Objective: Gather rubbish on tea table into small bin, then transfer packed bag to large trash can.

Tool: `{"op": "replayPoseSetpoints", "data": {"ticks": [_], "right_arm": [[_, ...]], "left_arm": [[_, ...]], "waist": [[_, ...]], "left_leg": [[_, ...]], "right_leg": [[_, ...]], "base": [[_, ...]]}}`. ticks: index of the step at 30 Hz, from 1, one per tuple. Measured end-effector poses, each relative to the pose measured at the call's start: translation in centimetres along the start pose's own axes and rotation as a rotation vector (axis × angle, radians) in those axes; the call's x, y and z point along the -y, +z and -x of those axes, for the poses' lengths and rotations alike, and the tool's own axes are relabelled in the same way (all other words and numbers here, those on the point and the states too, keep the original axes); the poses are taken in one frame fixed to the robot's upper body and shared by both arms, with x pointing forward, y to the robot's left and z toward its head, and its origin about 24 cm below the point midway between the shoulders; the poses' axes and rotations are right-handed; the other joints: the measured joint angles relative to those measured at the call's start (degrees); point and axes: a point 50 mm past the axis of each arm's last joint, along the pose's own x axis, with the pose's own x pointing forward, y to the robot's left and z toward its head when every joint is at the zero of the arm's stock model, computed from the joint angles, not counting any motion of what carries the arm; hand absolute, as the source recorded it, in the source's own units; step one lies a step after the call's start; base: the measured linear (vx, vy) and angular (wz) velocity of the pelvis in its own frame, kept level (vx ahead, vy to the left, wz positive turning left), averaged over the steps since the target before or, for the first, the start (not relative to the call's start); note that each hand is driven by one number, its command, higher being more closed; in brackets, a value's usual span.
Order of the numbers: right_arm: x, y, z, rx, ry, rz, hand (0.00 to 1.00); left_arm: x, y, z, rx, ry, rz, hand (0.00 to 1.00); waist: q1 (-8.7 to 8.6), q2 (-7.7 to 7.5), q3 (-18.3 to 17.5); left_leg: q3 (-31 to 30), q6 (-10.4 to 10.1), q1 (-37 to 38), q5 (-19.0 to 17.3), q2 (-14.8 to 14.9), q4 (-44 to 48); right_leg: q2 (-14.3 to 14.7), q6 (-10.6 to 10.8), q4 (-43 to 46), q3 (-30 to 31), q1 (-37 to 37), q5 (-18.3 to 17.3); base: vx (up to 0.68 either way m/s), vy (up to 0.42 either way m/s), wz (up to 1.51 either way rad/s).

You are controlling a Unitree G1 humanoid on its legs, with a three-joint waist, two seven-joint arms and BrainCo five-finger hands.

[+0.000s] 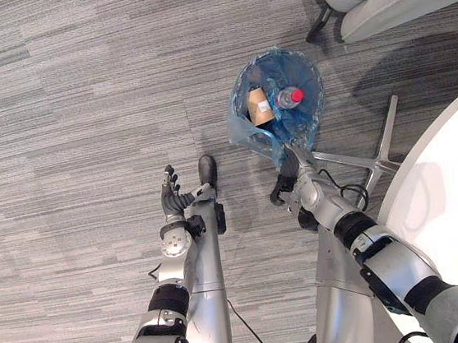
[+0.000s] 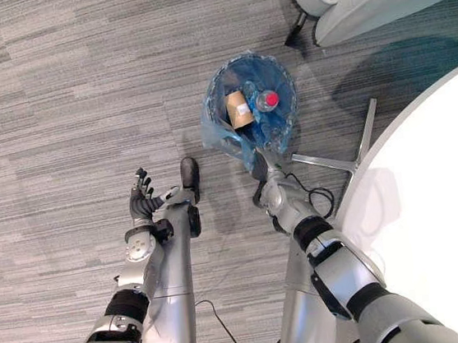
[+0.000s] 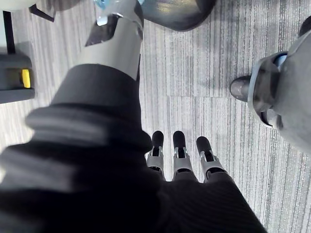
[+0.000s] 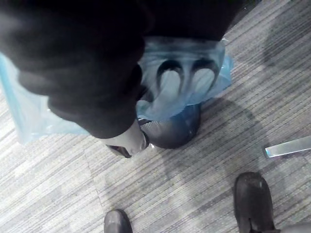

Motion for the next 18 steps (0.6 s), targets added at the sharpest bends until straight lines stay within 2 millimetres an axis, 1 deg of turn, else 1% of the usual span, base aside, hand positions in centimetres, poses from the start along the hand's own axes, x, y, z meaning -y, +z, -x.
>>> {"op": "replayPoseSetpoints", "data": {"ticks": [3, 6, 7, 10, 11, 13, 15, 18], "right_arm": [[0.5, 0.5, -0.1, 0.016, -0.019, -0.038, 1.0], [1.8, 2.6, 0.0, 0.118, -0.082, -0.128, 1.0], [2.0, 3.0, 0.1, 0.137, -0.093, -0.142, 1.0], [3.0, 5.3, 1.0, 0.239, -0.149, -0.267, 1.0], [3.0, 5.5, 1.2, 0.247, -0.156, -0.296, 1.0], [2.9, 5.6, 2.2, 0.259, -0.171, -0.387, 1.0], [2.8, 5.3, 2.7, 0.25, -0.175, -0.433, 1.0], [1.8, 4.4, 4.6, 0.215, -0.168, -0.54, 1.0]], "left_arm": [[0.0, 0.0, 0.0, -0.006, 0.002, 0.002, 0.0], [-0.1, 0.1, -0.1, -0.01, 0.005, 0.002, 0.0], [-0.1, 0.1, -0.1, -0.01, 0.004, 0.003, 0.0], [-0.2, 0.0, -0.1, -0.027, 0.018, 0.012, 0.0], [-0.3, -0.1, -0.1, -0.035, 0.019, 0.01, 0.0], [-0.2, -0.8, 0.3, -0.068, 0.019, 0.008, 0.0], [-0.1, -1.1, 0.5, -0.079, 0.014, 0.005, 0.0], [-0.3, -1.9, 1.6, -0.1, -0.014, -0.022, 0.0]], "waist": [[0.02, 0.0, 0.0], [-0.03, 0.08, 0.0], [-0.03, 0.11, 0.1], [-0.16, 0.26, 0.1], [-0.17, 0.26, 0.1], [-0.19, 0.38, 0.2], [-0.23, 0.38, 0.2], [-0.41, 0.36, 0.2]], "left_leg": [[0.0, 0.0, 0.0, 0.0, 0.1, 0.6], [0.0, 0.3, -0.1, 0.1, 0.4, 1.5], [-0.1, 0.3, -0.1, 0.0, 0.5, 1.8], [-0.3, 0.1, 0.3, -0.2, 0.8, 3.0], [-0.3, 0.1, 0.7, -0.2, 0.8, 3.2], [-0.4, 0.1, 3.5, -0.7, 1.2, 3.7], [-0.4, -0.2, 5.3, -1.0, 1.4, 3.5], [0.8, -0.3, 11.6, -1.0, 2.1, 0.2]], "right_leg": [[0.0, 0.0, 0.5, 0.1, 0.0, 0.0], [0.1, 0.0, 1.2, 0.1, 0.0, 0.0], [0.1, 0.0, 1.5, 0.1, 0.0, -0.1], [0.3, -0.1, 2.3, 0.1, 0.6, -0.3], [0.4, -0.1, 2.4, 0.1, 1.0, -0.3], [0.7, -0.2, 2.2, -0.1, 4.2, -0.4], [1.0, -0.2, 1.7, -0.1, 6.1, -0.4], [1.8, 0.1, -1.7, -0.1, 12.2, -0.2]], "base": [[-0.04, 0.001, -0.02], [-0.04, 0.0, -0.05], [-0.04, -0.001, -0.04], [-0.04, 0.002, -0.06], [-0.04, 0.007, -0.06], [-0.04, 0.011, -0.09], [-0.04, 0.014, -0.09], [-0.05, 0.004, -0.06]]}}
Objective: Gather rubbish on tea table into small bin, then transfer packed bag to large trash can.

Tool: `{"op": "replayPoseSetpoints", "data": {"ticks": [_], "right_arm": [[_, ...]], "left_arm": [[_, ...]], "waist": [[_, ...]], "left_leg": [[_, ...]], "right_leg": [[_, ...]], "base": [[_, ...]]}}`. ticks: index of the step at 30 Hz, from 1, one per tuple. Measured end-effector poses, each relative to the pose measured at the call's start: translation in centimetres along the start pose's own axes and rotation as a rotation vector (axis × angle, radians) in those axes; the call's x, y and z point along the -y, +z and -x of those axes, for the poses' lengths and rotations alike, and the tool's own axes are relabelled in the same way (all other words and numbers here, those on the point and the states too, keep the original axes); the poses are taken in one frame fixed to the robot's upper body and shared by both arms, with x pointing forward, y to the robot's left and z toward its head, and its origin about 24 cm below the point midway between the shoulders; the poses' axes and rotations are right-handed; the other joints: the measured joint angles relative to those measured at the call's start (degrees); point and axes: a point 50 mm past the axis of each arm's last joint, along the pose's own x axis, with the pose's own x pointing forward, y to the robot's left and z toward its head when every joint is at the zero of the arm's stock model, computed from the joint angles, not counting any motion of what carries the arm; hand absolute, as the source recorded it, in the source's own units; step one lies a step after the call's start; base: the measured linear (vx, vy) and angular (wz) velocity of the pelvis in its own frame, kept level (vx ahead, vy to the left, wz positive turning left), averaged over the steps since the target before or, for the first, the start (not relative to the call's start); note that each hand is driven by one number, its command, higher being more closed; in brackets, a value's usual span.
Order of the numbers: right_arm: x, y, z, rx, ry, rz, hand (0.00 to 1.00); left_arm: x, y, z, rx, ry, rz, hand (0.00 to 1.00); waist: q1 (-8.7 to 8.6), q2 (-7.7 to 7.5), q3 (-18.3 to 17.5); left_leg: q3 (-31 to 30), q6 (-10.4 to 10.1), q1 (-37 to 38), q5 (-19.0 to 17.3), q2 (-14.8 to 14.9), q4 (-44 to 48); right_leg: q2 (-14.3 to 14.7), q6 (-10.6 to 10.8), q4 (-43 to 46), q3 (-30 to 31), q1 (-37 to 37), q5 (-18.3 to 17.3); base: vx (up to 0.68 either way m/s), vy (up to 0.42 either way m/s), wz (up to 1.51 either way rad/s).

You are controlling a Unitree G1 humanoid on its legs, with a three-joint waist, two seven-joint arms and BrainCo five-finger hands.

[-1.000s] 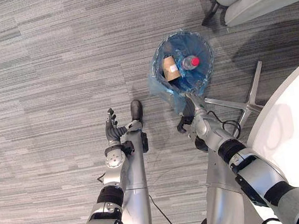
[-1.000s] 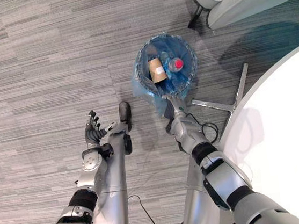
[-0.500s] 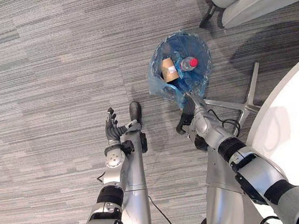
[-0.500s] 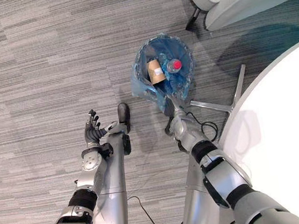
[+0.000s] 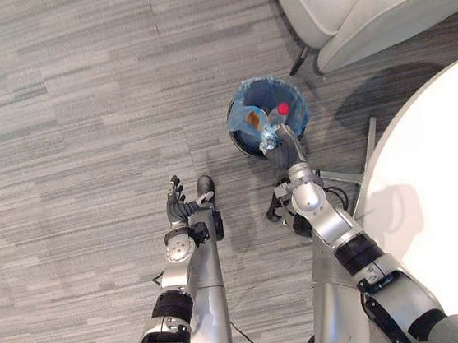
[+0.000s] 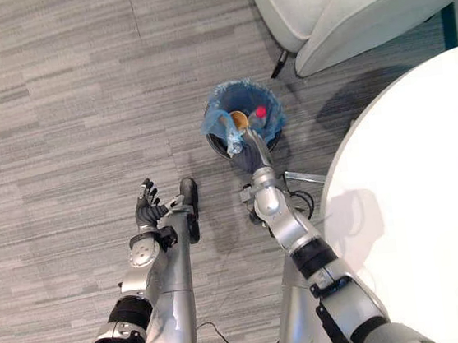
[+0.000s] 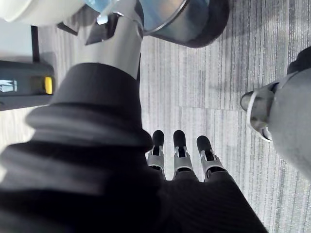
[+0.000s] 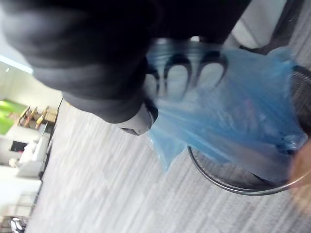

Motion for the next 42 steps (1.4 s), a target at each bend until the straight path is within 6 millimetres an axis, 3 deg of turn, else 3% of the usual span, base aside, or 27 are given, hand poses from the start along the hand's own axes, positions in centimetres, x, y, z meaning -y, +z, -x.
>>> {"op": "replayPoseSetpoints", "data": {"ticks": [6, 9, 15, 21, 25, 30, 38, 42], "right_arm": [[-1.1, 0.0, 2.8, -0.029, 0.024, -0.176, 1.0], [-1.0, 0.9, 4.2, 0.007, 0.035, -0.25, 1.0], [-2.1, 1.0, 6.4, -0.009, 0.107, -0.339, 1.0], [-2.3, 0.0, 7.8, -0.05, 0.155, -0.375, 1.0], [-2.4, -0.3, 8.1, -0.062, 0.184, -0.411, 1.0], [-2.1, -0.6, 8.3, -0.066, 0.234, -0.449, 1.0], [-1.2, -1.3, 8.4, -0.062, 0.291, -0.463, 1.0], [-1.0, -1.2, 8.3, -0.051, 0.33, -0.477, 1.0]], "left_arm": [[-0.5, -2.6, 2.1, -0.072, -0.015, -0.054, 0.0], [-0.7, -4.0, 3.4, -0.117, -0.029, -0.083, 0.0], [-1.7, -6.8, 6.0, -0.215, -0.054, -0.132, 0.0], [-2.1, -9.0, 7.4, -0.306, -0.113, -0.22, 0.0], [-3.6, -9.8, 8.4, -0.342, -0.116, -0.256, 0.0], [-4.1, -9.8, 9.0, -0.343, -0.114, -0.261, 0.0], [-3.6, -8.4, 9.7, -0.265, -0.185, -0.279, 0.0], [-2.8, -6.3, 9.6, -0.154, -0.249, -0.294, 0.0]], "waist": [[-0.15, -0.06, 0.0], [-0.25, -0.34, -0.2], [-1.5, -2.45, -7.4], [-2.11, -2.17, -12.8], [-3.2, -1.53, -15.5], [-3.19, 0.45, -18.7], [-3.14, 0.78, -19.5], [-3.1, 0.83, -19.6]], "left_leg": [[3.3, -0.2, 14.1, 0.5, 1.0, -9.4], [5.5, -0.1, 22.8, 1.2, 1.4, -13.6], [9.1, 0.2, 33.0, 3.8, 1.9, -22.9], [9.8, 0.1, 44.0, 7.5, 0.2, -35.9], [9.6, -0.4, 48.0, 8.1, -0.3, -38.8], [9.2, -0.4, 51.3, 8.1, -0.8, -40.6], [9.0, 0.0, 54.2, 8.3, -0.8, -42.5], [8.8, 0.0, 55.1, 8.3, -0.7, -42.7]], "right_leg": [[1.9, 1.8, -9.3, 0.0, 13.0, 1.6], [2.5, 1.3, -14.0, 0.1, 21.0, 3.5], [4.7, 1.4, -24.6, 1.1, 30.0, 6.9], [6.7, 2.5, -37.2, 1.4, 40.2, 10.9], [7.8, 3.3, -44.9, 1.1, 46.5, 13.8], [8.7, 3.5, -50.2, 1.1, 51.3, 16.1], [9.3, 3.7, -52.3, 2.5, 53.7, 17.3], [9.5, 3.3, -53.0, 3.1, 54.5, 17.9]], "base": [[0.02, -0.015, -0.08], [0.11, 0.002, -0.21], [0.2, 0.022, -0.18], [0.22, 0.045, -0.07], [0.12, 0.045, 0.01], [0.03, 0.02, 0.0], [-0.06, 0.028, -0.07], [-0.03, 0.018, -0.07]]}}
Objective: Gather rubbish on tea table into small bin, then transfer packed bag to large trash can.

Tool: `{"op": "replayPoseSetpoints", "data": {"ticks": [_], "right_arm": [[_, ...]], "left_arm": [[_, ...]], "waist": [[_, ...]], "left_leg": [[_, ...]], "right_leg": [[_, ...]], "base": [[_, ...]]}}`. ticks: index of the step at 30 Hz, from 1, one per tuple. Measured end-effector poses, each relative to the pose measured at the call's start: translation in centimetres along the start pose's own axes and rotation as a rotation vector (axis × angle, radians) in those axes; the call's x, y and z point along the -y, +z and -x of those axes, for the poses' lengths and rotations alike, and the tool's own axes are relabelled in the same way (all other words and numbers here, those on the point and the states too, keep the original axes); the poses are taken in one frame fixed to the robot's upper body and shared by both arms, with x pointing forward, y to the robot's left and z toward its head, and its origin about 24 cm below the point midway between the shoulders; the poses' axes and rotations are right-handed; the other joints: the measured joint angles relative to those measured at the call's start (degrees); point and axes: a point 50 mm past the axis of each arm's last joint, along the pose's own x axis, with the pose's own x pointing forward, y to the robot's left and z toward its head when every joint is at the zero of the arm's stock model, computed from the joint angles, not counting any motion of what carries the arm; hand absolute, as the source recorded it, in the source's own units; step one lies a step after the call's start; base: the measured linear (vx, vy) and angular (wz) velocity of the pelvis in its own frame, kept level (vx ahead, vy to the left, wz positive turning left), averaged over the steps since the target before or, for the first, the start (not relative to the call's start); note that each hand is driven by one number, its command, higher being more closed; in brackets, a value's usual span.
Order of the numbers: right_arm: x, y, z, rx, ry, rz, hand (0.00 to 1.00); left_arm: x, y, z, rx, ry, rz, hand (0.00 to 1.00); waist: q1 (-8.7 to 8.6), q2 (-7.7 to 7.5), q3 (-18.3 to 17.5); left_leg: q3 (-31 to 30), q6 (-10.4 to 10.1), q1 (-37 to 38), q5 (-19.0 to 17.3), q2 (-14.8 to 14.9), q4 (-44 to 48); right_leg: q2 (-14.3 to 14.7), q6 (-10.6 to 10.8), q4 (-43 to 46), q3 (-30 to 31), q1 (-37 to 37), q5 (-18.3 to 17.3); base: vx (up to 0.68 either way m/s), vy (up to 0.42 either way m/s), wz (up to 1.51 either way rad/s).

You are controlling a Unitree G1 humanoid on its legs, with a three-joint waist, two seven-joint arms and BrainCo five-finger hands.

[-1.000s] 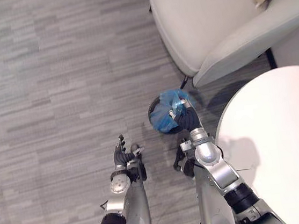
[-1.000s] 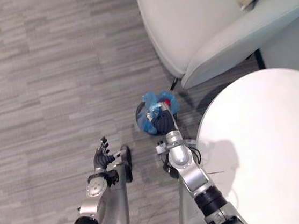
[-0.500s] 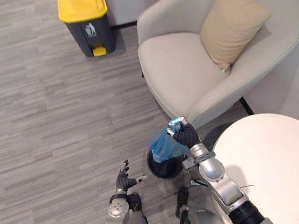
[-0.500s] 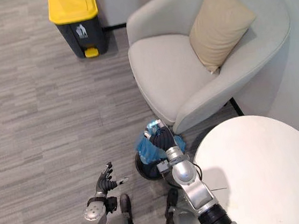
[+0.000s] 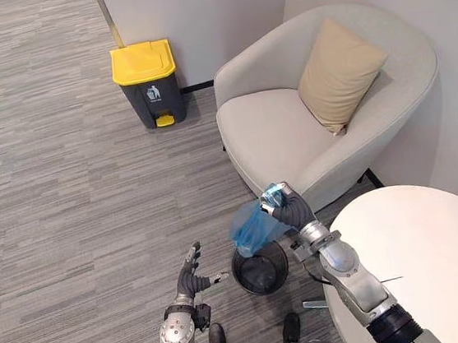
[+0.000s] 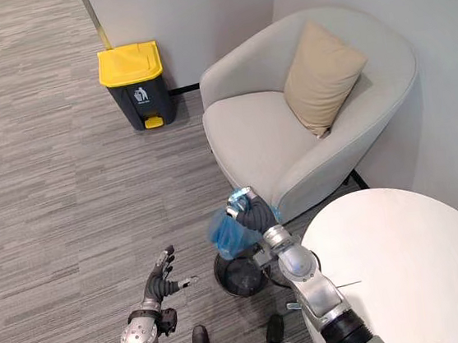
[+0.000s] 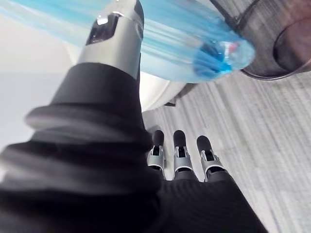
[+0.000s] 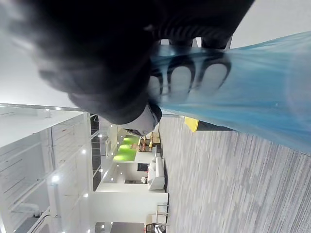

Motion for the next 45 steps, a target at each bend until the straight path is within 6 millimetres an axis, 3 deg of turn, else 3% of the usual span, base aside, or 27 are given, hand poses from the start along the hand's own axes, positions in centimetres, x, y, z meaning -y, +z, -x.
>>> {"op": "replayPoseSetpoints", "data": {"ticks": [7, 16, 30, 45], "right_arm": [[0.4, 0.9, -0.8, 0.03, 0.063, -0.007, 1.0], [0.4, 2.9, -2.5, 0.108, 0.145, -0.078, 1.0], [-2.4, 5.8, -2.7, 0.224, 0.308, -0.287, 1.0], [-4.9, 7.6, -4.0, 0.28, 0.386, -0.336, 1.0]], "left_arm": [[0.9, 2.4, 0.0, 0.14, -0.064, -0.085, 0.0], [1.8, 5.2, -0.5, 0.282, -0.137, -0.174, 0.0], [4.2, 7.3, -1.4, 0.386, -0.182, -0.253, 0.0], [4.9, 5.4, -2.3, 0.275, -0.13, -0.291, 0.0]], "waist": [[-0.06, 0.52, -2.4], [-0.03, 0.33, -2.7], [-0.08, -0.2, -4.4], [0.0, -0.39, -4.7]], "left_leg": [[-0.2, 0.0, 0.2, 0.1, -0.1, 0.0], [-0.4, 0.0, 1.5, 0.1, 0.0, -0.2], [0.4, 0.1, 3.0, 0.1, -0.1, -1.8], [0.6, 0.1, 3.0, 0.1, -0.1, -1.9]], "right_leg": [[0.6, -0.3, -1.0, 0.1, 0.6, 0.6], [0.8, -0.3, -1.4, 0.2, 2.1, 0.6], [0.8, -0.3, -1.4, 1.0, 2.3, 0.7], [0.9, -0.2, -1.4, 1.6, 2.1, 0.6]], "base": [[0.02, 0.003, -0.01], [0.0, 0.0, 0.0], [0.01, 0.01, -0.02], [0.0, 0.0, 0.0]]}}
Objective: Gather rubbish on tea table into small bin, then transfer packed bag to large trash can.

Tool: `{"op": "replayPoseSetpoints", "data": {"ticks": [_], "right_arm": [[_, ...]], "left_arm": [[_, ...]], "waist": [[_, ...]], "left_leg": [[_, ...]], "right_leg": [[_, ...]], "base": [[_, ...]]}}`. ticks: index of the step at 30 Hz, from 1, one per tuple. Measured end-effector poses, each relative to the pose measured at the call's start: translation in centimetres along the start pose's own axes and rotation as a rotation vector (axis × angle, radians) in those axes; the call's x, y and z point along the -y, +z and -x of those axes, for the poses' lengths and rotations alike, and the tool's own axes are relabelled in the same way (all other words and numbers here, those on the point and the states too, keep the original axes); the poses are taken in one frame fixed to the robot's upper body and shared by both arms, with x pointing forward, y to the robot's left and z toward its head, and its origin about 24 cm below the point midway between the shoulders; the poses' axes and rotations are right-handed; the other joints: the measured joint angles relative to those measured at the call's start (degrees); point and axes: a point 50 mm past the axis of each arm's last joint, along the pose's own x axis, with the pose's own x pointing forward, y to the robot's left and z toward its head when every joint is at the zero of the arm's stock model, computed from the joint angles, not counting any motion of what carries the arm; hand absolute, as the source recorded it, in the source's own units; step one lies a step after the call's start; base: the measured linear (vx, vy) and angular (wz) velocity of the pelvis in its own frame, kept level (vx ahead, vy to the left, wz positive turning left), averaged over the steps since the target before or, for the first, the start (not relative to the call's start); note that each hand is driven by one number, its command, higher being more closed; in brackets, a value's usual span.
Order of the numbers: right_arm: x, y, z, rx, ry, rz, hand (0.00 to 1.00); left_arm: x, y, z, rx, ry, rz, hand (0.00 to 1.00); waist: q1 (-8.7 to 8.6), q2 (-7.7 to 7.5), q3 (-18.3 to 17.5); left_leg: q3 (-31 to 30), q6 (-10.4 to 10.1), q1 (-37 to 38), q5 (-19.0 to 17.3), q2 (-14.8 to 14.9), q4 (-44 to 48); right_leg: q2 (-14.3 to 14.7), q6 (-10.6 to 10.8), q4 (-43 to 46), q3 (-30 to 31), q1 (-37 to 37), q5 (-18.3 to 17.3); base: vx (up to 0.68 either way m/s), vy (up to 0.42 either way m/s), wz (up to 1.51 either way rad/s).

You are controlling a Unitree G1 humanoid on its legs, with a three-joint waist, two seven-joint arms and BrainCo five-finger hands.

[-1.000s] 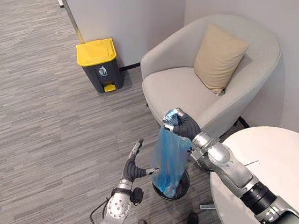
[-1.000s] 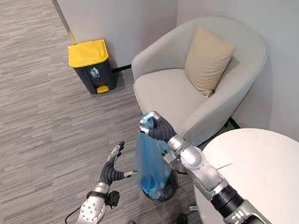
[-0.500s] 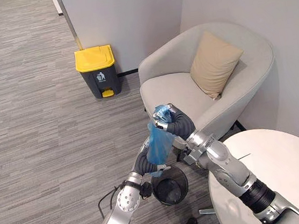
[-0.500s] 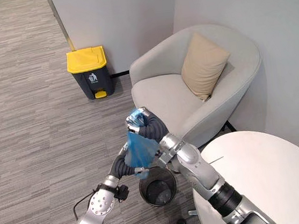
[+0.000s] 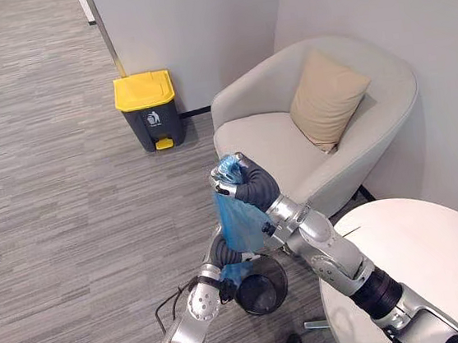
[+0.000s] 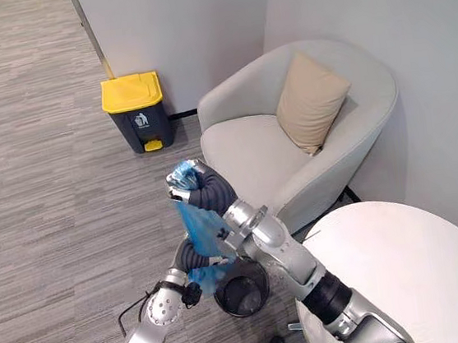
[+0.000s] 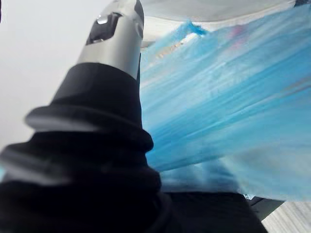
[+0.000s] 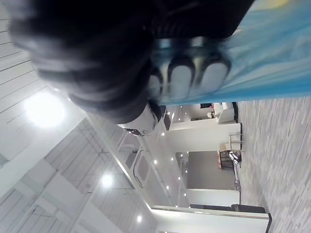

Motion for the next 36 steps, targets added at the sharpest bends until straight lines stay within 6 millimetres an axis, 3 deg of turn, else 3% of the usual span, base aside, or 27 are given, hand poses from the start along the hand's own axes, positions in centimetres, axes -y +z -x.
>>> {"op": "replayPoseSetpoints", "data": {"ticks": [6, 16, 28, 36], "right_arm": [[0.2, -0.9, -1.0, -0.038, -0.002, 0.011, 1.0], [0.8, -0.3, -1.2, -0.008, -0.035, 0.007, 1.0], [3.3, -0.7, 1.1, -0.001, -0.235, -0.011, 1.0], [2.5, -1.0, 0.8, 0.002, -0.23, -0.04, 1.0]], "left_arm": [[0.7, -1.0, 0.2, -0.059, -0.014, 0.013, 0.0], [0.4, -2.2, 0.9, -0.118, -0.005, 0.038, 0.0], [-0.6, -3.0, 1.8, -0.166, 0.101, 0.084, 0.0], [-0.4, -3.0, 1.8, -0.18, 0.093, 0.084, 0.0]], "waist": [[-0.03, -0.13, -0.1], [-0.02, -0.8, -0.3], [0.07, -1.26, -0.3], [0.12, -1.94, 0.0]], "left_leg": [[-0.1, 0.0, 0.0, 0.0, 0.1, 0.0], [-0.2, 0.0, 0.0, 0.0, 0.0, 0.0], [-0.4, 0.0, 0.0, 0.0, 0.0, 0.0], [-0.5, 0.0, 0.1, 0.0, 0.1, 0.0]], "right_leg": [[0.1, 0.0, 0.0, 0.1, 0.1, 0.0], [0.1, 0.1, 0.0, 0.1, 0.1, 0.0], [0.0, 0.1, 0.0, -0.1, 0.3, -0.1], [0.0, 0.2, 0.0, -0.1, 0.3, -0.2]], "base": [[0.0, 0.0, 0.0], [0.0, 0.0, 0.0], [0.0, 0.0, 0.0], [0.0, 0.0, 0.0]]}}
